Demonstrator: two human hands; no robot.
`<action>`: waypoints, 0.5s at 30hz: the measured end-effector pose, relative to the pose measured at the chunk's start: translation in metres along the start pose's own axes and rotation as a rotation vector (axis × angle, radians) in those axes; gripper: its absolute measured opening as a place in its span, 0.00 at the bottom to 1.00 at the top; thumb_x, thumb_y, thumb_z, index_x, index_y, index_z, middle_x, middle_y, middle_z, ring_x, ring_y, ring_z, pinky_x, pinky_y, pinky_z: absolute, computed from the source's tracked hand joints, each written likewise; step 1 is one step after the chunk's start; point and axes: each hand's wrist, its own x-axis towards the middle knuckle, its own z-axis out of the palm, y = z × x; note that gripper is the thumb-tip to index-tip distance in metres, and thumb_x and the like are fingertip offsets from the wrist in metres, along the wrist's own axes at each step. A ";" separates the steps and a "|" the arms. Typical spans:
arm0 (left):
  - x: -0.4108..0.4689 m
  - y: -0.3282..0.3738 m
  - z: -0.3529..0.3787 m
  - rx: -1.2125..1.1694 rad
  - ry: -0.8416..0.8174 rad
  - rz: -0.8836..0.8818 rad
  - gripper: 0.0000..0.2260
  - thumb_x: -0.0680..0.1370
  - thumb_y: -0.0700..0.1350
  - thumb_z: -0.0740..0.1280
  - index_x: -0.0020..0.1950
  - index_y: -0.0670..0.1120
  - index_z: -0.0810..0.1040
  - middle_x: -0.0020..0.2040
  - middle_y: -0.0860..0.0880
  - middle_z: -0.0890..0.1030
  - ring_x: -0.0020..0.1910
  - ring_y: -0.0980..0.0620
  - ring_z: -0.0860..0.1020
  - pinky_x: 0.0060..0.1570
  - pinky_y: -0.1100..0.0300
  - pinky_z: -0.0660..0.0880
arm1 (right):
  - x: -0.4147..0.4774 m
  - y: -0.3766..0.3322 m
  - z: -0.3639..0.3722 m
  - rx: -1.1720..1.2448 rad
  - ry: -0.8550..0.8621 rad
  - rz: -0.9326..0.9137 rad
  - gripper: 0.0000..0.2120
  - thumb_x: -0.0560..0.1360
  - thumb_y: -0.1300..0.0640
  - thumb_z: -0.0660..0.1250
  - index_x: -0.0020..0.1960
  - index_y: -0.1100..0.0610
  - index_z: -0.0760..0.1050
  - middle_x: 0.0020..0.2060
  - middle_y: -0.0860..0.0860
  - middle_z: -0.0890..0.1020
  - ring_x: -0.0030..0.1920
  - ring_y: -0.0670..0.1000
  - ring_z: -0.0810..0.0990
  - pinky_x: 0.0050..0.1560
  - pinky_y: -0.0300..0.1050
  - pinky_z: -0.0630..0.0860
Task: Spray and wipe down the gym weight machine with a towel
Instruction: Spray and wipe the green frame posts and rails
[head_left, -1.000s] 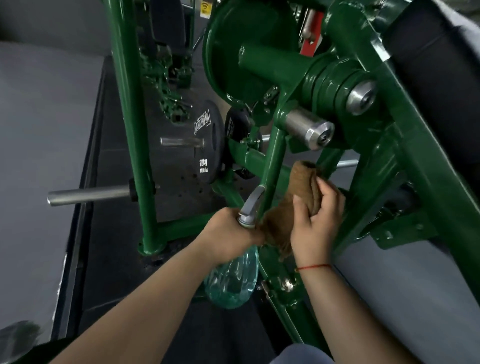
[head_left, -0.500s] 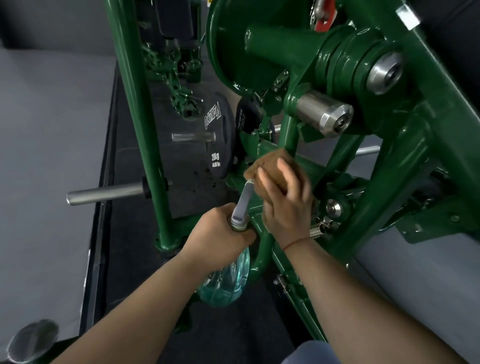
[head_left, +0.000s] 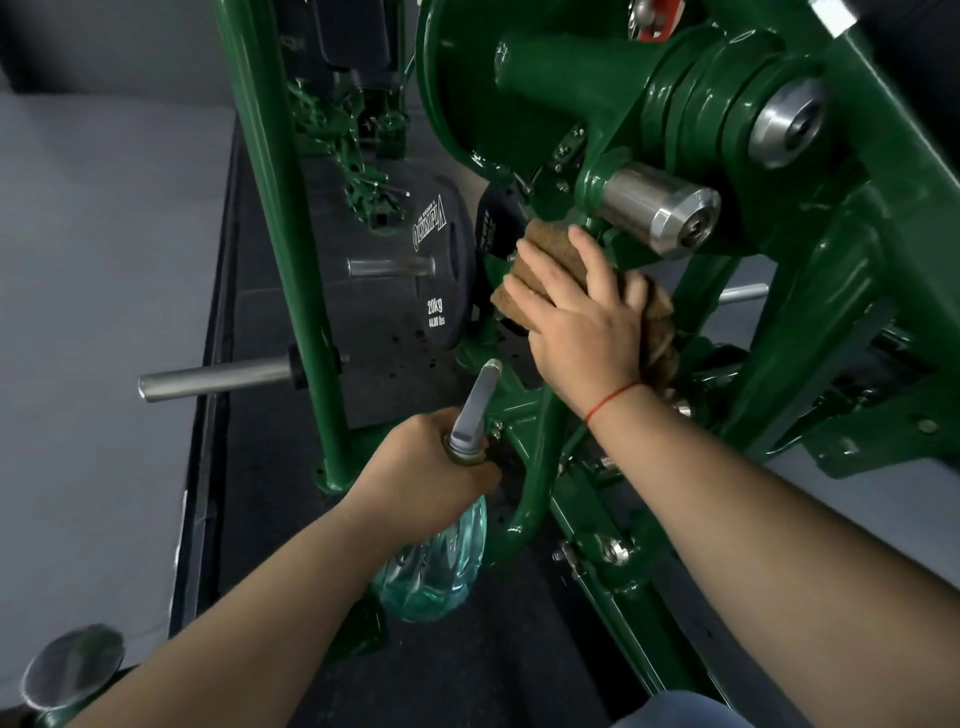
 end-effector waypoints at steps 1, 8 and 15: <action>0.002 0.000 0.000 -0.001 0.005 -0.012 0.08 0.71 0.40 0.71 0.45 0.39 0.76 0.32 0.50 0.74 0.30 0.51 0.69 0.30 0.58 0.68 | -0.006 0.000 0.004 -0.009 0.007 -0.014 0.21 0.74 0.57 0.67 0.64 0.42 0.79 0.74 0.40 0.70 0.76 0.56 0.58 0.65 0.62 0.60; -0.003 -0.005 0.014 0.027 -0.012 -0.084 0.07 0.71 0.41 0.71 0.43 0.39 0.75 0.30 0.51 0.73 0.27 0.52 0.68 0.28 0.58 0.66 | -0.116 -0.012 0.050 0.069 -0.143 -0.205 0.21 0.68 0.60 0.75 0.59 0.45 0.81 0.70 0.43 0.75 0.74 0.59 0.64 0.61 0.68 0.63; -0.004 -0.003 0.023 0.051 -0.019 -0.107 0.04 0.70 0.41 0.72 0.40 0.46 0.78 0.29 0.53 0.75 0.27 0.52 0.69 0.29 0.59 0.66 | -0.117 -0.006 0.018 0.507 -0.010 0.003 0.26 0.70 0.61 0.67 0.68 0.53 0.76 0.69 0.50 0.71 0.66 0.59 0.70 0.60 0.60 0.75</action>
